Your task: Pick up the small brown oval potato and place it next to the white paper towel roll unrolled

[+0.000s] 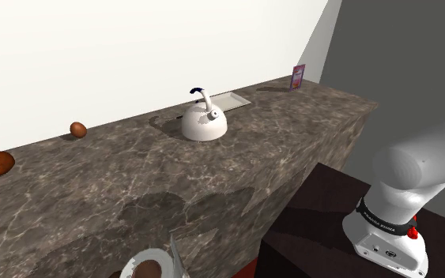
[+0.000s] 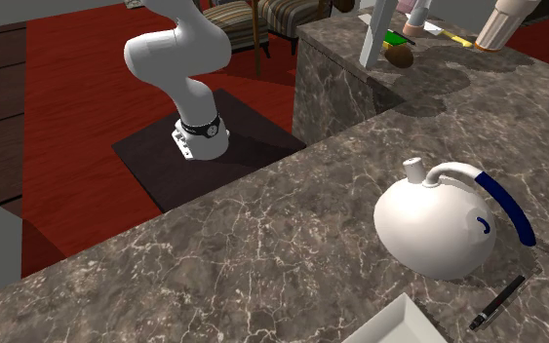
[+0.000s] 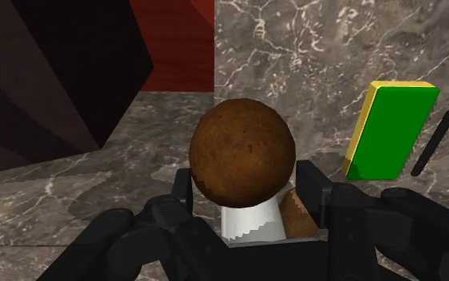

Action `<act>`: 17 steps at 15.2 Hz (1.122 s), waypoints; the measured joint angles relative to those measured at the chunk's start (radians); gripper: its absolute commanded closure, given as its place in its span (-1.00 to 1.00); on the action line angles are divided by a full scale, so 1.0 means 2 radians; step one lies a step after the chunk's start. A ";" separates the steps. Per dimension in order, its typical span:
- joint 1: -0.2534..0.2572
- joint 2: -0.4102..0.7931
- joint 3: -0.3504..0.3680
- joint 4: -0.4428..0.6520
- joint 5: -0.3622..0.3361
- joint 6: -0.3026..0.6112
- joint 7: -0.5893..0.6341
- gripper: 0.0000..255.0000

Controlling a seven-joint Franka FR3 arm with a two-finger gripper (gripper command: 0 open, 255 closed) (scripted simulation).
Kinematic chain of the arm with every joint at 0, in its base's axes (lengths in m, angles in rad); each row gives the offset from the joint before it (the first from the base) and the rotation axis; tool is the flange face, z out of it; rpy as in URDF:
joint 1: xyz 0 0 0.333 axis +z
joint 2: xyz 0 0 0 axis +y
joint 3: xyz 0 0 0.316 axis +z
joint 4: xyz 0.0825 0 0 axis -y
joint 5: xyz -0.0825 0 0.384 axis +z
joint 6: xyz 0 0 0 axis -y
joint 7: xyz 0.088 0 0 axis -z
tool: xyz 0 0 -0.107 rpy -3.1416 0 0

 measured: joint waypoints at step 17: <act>0.003 -0.025 0.031 -0.093 0.029 0.099 0.000 1.00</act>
